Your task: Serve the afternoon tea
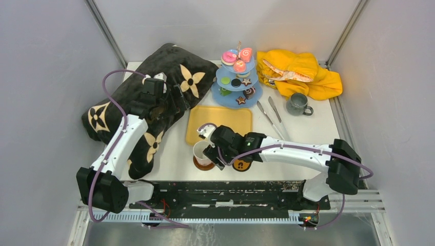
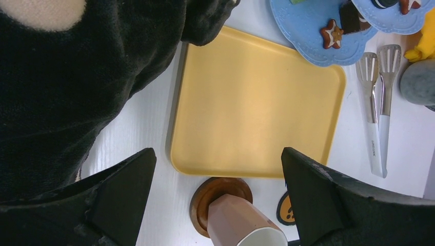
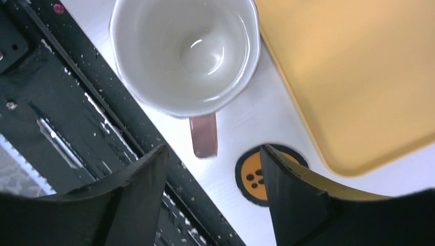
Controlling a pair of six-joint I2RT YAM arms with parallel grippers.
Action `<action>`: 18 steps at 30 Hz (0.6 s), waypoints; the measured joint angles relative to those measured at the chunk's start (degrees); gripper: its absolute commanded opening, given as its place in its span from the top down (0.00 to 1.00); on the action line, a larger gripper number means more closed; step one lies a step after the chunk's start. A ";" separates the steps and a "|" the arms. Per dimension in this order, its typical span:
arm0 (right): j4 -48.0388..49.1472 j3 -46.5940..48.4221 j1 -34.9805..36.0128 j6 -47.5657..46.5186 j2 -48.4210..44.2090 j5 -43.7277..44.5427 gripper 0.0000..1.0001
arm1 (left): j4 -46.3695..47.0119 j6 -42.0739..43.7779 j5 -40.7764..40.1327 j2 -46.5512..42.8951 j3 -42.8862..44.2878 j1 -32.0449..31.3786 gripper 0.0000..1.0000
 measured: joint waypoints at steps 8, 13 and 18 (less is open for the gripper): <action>-11.10 2.54 -4.22 -1.27 -11.13 0.35 0.17 | 0.68 0.00 0.90 0.02 -0.22 0.00 0.01; -14.05 2.51 -21.94 0.92 -22.32 4.42 0.10 | 1.38 0.00 1.07 0.02 -0.68 0.00 0.01; -17.57 2.40 -42.01 6.08 -24.46 11.06 0.08 | 1.70 -0.02 1.27 0.02 -1.18 0.00 0.01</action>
